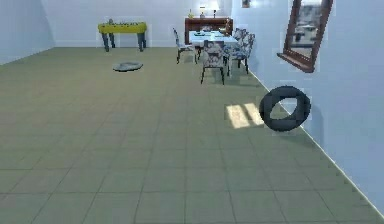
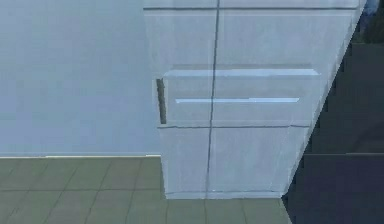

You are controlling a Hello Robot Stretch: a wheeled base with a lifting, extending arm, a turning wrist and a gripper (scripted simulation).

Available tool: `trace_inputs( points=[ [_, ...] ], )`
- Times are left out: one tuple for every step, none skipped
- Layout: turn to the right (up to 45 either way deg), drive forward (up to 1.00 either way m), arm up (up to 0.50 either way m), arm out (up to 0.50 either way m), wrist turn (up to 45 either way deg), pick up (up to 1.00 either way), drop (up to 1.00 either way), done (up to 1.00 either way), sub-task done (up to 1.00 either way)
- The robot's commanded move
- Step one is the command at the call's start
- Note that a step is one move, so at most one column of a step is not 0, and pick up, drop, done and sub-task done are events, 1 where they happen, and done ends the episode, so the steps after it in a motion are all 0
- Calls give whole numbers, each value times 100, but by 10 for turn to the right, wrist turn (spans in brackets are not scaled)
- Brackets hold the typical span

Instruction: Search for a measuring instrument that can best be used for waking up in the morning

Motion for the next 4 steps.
trace_inputs(
  points=[
    [0, 30, 0, 0, 0, 0, 0, 0, 0],
    [-300, 0, 0, 0, 0, 0, 0, 0, 0],
    [0, 100, 0, 0, 0, 0, 0, 0, 0],
    [0, 100, 0, 0, 0, 0, 0, 0, 0]
  ],
)
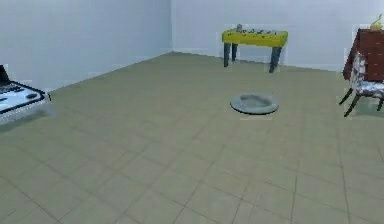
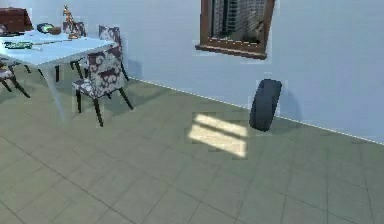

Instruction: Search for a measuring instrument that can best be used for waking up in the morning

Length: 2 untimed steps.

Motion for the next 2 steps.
trace_inputs(
  points=[
    [0, 100, 0, 0, 0, 0, 0, 0, 0],
    [0, 100, 0, 0, 0, 0, 0, 0, 0]
  ],
)
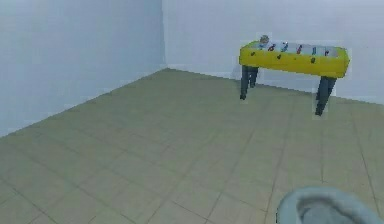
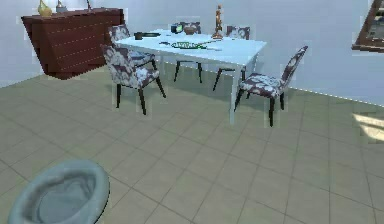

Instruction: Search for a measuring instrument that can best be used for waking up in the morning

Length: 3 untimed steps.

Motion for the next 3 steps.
trace_inputs(
  points=[
    [-30, 0, 0, 0, 0, 0, 0, 0, 0],
    [0, 95, 0, 0, 0, 0, 0, 0, 0],
    [300, 0, 0, 0, 0, 0, 0, 0, 0]
  ],
)
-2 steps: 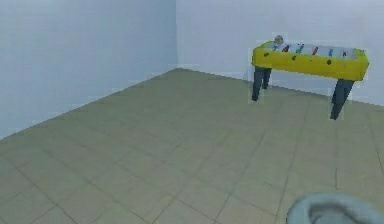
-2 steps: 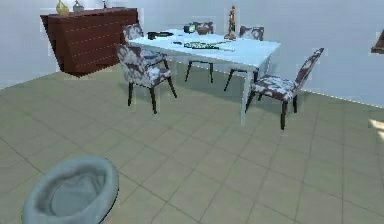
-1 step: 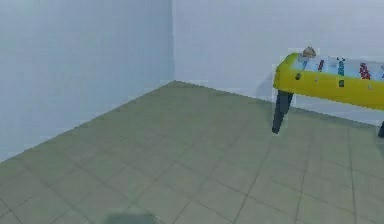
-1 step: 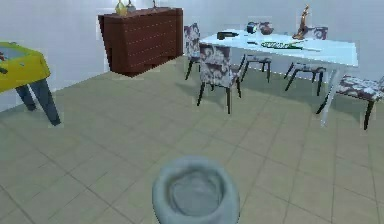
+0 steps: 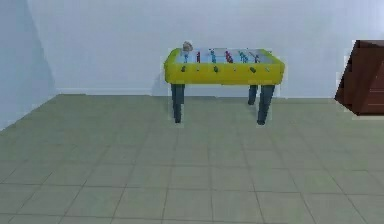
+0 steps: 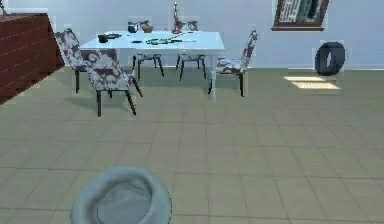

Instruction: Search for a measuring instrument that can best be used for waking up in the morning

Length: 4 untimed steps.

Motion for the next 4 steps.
trace_inputs(
  points=[
    [0, 80, 0, 0, 0, 0, 0, 0, 0],
    [-60, 0, 0, 0, 0, 0, 0, 0, 0],
    [0, 35, 0, 0, 0, 0, 0, 0, 0],
    [450, 0, 0, 0, 0, 0, 0, 0, 0]
  ],
)
